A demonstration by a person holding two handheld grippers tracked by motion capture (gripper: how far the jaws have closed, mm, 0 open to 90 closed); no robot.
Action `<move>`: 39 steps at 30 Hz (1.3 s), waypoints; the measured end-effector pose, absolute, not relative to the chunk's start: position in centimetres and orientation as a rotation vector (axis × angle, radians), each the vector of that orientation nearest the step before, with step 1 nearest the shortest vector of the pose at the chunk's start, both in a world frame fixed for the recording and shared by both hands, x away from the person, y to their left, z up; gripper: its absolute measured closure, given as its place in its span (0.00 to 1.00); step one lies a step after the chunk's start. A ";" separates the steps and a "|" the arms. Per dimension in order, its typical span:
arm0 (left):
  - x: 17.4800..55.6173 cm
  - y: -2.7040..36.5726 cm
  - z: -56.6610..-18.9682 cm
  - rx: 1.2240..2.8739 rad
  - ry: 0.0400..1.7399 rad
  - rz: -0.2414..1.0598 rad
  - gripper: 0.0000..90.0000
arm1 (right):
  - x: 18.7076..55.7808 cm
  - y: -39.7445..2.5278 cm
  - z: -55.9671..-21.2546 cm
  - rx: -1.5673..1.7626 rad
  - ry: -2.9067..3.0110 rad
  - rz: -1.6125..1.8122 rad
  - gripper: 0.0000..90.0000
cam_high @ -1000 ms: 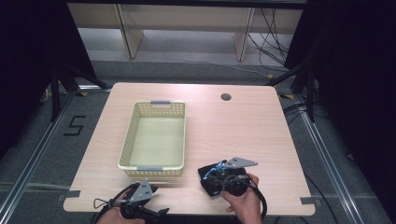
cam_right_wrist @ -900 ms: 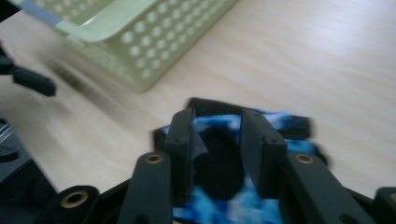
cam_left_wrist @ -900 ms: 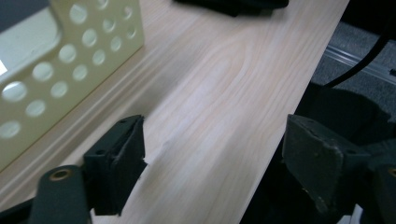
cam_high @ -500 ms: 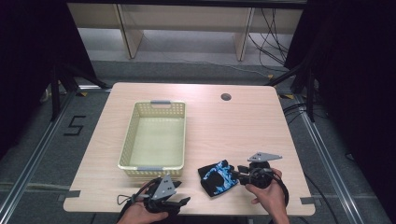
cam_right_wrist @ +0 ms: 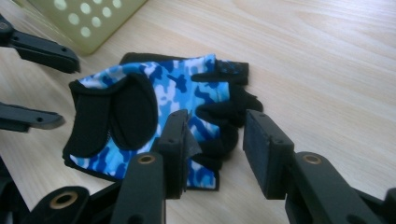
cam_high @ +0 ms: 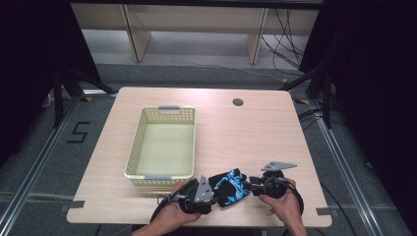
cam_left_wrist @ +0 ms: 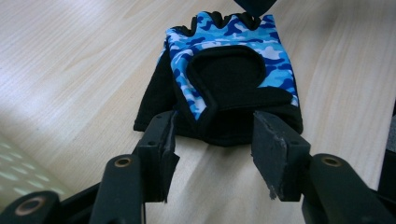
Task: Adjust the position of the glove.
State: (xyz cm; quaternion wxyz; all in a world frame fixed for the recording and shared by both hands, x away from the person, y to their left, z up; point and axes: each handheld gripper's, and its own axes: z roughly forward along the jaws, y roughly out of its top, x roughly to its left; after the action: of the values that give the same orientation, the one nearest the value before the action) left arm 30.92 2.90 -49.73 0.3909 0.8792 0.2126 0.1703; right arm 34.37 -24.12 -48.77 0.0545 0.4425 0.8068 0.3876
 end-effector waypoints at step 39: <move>33.1 2.9 -45.4 2.179 0.502 0.418 0.96 | 34.0 -25.0 -46.3 1.344 2.394 1.349 1.00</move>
State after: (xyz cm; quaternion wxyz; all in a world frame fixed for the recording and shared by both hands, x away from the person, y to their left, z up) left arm 33.14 2.94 -45.44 0.4199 0.8694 0.2003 0.1667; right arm 34.00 -25.00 -46.33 0.0413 0.4391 0.7818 0.4407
